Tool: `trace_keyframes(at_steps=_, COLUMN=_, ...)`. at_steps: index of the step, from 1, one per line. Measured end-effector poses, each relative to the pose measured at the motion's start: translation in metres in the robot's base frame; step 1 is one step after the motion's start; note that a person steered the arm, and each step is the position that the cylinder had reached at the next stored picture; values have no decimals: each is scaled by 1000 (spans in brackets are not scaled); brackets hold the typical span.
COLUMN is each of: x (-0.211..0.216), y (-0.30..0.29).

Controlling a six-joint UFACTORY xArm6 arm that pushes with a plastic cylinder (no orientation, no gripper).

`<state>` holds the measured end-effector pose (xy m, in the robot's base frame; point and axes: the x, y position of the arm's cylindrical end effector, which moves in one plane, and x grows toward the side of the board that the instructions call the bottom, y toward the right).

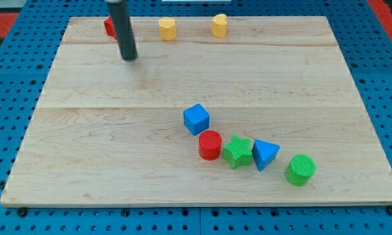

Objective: Place the green star below the yellow hexagon

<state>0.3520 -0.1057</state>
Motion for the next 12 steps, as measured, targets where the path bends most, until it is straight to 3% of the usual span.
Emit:
trace_keyframes(at_steps=1, x=66, y=125)
trace_keyframes(at_steps=2, x=126, y=205)
trace_keyframes(at_steps=3, x=205, y=248)
trace_keyframes(at_steps=4, x=225, y=276)
trace_keyframes(at_steps=5, x=226, y=258)
trace_keyframes(at_steps=6, x=207, y=265)
trace_keyframes(at_steps=7, x=196, y=338)
trace_keyframes(at_steps=8, x=245, y=402)
trace_keyframes(at_steps=9, x=266, y=396)
trace_keyframes(at_steps=11, x=260, y=275)
trace_keyframes(at_steps=12, x=250, y=244)
